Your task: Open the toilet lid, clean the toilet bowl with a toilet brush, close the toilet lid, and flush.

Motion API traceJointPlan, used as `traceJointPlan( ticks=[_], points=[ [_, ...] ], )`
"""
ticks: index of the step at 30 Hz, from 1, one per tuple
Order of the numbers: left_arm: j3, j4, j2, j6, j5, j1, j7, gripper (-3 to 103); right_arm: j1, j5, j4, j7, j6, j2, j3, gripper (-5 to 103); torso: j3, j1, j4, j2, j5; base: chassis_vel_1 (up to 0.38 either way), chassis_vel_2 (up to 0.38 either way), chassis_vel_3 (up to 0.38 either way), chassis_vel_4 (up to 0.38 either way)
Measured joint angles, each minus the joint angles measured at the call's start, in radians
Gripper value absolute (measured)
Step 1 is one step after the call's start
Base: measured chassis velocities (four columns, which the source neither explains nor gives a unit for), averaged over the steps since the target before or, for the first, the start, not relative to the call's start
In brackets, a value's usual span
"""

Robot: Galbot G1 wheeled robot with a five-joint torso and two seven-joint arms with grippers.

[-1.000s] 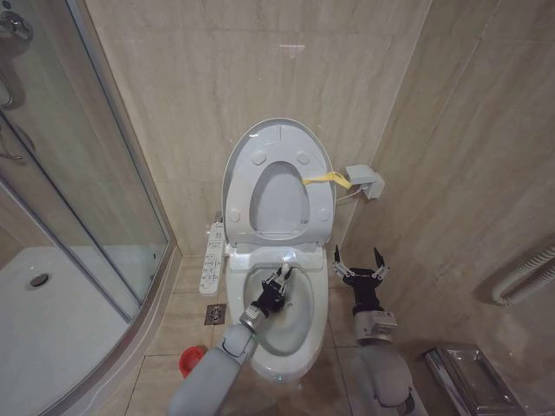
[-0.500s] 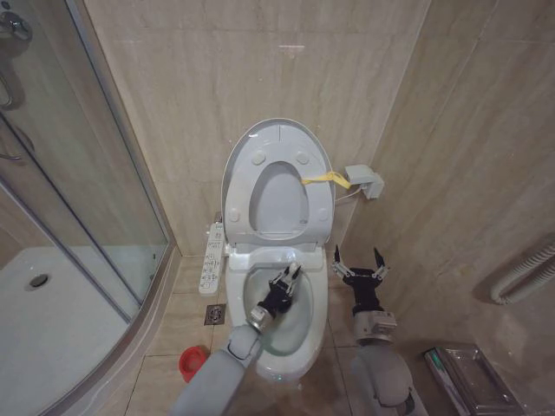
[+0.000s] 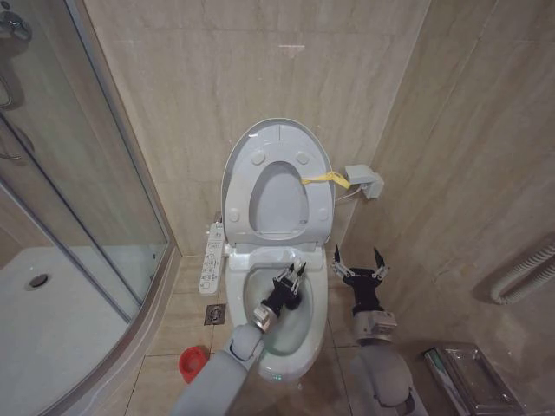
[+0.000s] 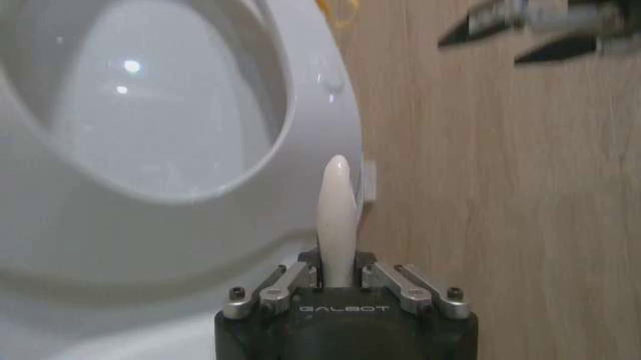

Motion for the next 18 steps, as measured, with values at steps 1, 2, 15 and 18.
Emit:
traceJointPlan(
  ticks=[1,2,15,18],
  points=[
    [-0.003,0.016,0.001,-0.004,0.002,-0.002,0.001,19,0.0,0.0,0.0,0.0,0.0,0.0,0.0,100,0.0,0.0,0.0002,0.0,0.0,0.0,0.0,0.0,0.0],
    [-0.014,0.05,0.004,-0.007,0.01,-0.008,0.001,19,0.0,0.0,0.0,0.0,0.0,0.0,0.0,100,0.0,0.0,0.0002,0.0,0.0,0.0,0.0,0.0,0.0],
    [-0.02,-0.046,0.015,-0.003,-0.01,0.008,-0.001,19,0.0,0.0,0.0,0.0,0.0,0.0,0.0,100,0.0,0.0,-0.0001,0.0,-0.0001,0.0,0.0,0.0,0.0],
    [-0.015,-0.03,0.013,-0.006,-0.011,0.019,0.009,19,0.0,0.0,0.0,0.0,0.0,0.0,0.0,100,0.0,0.0,-0.0001,0.0,0.0,0.0,0.0,0.0,0.0]
  ],
)
